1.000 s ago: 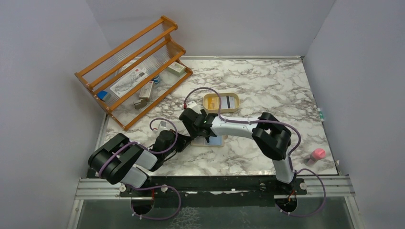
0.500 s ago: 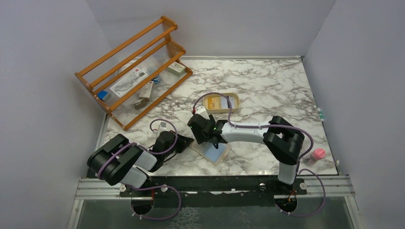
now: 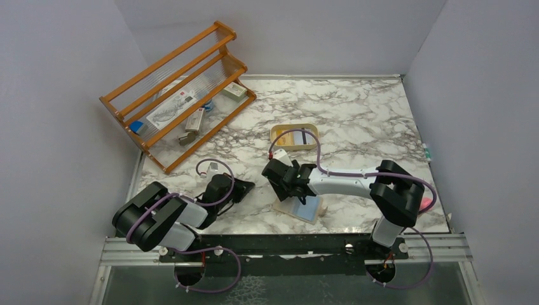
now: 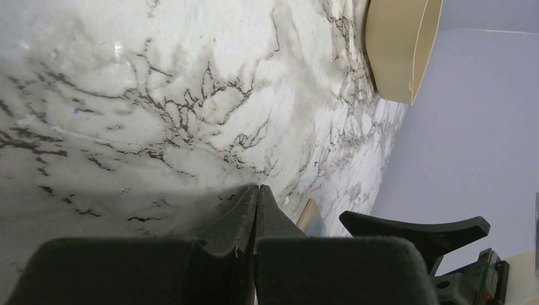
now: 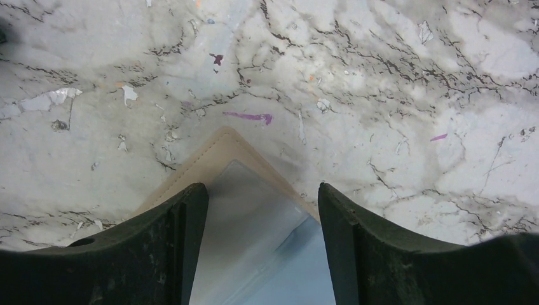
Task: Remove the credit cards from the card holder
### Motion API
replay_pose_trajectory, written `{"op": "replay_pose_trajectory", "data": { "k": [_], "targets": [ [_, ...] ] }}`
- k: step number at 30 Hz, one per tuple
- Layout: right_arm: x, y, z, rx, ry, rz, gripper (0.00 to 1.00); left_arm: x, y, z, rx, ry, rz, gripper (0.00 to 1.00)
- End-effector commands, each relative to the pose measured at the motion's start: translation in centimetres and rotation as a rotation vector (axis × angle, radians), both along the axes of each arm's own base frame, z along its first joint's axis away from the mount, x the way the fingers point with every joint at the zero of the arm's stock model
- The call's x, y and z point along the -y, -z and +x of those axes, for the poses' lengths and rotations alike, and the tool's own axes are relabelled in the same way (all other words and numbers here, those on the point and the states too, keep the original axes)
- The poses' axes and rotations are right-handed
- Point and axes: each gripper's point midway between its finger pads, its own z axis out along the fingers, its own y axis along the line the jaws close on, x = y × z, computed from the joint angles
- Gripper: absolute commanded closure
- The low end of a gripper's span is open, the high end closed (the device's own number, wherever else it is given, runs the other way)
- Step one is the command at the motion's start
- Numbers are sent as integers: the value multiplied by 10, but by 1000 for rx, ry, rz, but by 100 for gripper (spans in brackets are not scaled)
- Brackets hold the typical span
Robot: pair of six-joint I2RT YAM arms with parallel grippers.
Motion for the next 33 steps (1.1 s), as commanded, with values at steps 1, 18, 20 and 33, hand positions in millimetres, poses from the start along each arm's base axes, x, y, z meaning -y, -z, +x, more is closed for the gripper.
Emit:
{"op": "replay_pose_trajectory", "data": {
  "k": [1,18,20,33],
  "targets": [
    [21,18,-19,-81,-28,-96,30,6,6,1,-9,63,61,100],
    [-3,46,-30,-178,-46,95,29,73,29,-76,-202,523,-146,96],
    [-2,47,-30,-188,-44,113,29,62,35,-84,-216,505,-120,91],
    [-8,56,-22,-221,-38,179,29,68,38,-52,-145,483,-52,85]
  ]
}}
